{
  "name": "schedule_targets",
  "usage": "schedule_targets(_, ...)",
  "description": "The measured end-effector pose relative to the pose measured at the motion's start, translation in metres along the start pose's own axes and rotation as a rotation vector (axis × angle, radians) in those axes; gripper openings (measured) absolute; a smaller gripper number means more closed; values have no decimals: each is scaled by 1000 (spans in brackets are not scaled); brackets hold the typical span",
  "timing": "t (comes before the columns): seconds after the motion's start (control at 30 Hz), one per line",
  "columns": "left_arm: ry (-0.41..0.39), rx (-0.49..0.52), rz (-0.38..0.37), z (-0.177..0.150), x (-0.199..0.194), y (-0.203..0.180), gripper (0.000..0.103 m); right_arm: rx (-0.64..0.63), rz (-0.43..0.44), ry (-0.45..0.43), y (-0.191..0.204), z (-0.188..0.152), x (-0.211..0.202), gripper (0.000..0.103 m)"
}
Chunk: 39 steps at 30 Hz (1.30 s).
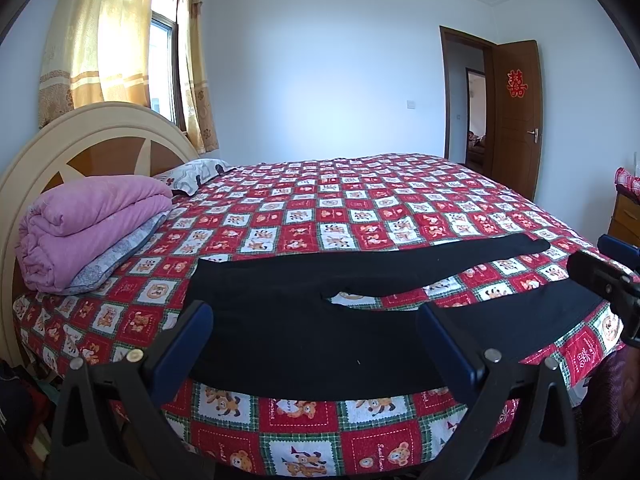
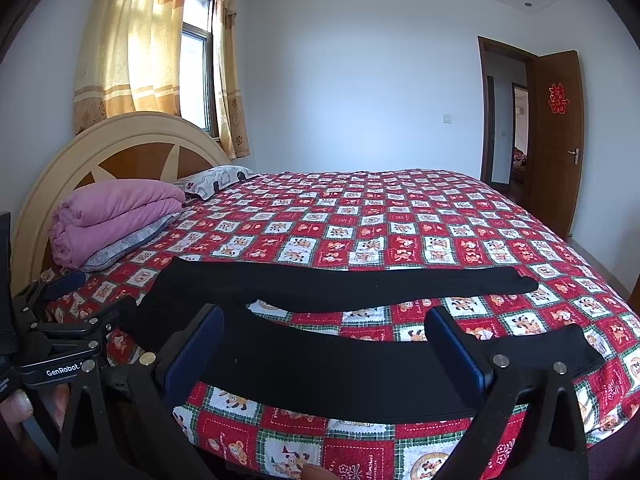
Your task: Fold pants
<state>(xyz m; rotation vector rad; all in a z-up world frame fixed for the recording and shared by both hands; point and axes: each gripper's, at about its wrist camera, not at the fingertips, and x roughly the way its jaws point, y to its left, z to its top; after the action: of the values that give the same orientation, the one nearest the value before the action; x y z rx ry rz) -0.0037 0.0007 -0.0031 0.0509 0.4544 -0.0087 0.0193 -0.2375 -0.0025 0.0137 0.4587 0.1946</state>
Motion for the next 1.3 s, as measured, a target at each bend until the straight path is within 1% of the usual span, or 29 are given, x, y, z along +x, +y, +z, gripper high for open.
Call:
schedule_targets(1.17, 7, -3, -1, -2, 1, 1, 103, -19, 0, 17, 4, -3, 3, 101)
schedule_targets(1.3, 21, -6, 1, -9, 8, 1, 103, -26, -4, 25, 5, -4, 7, 101)
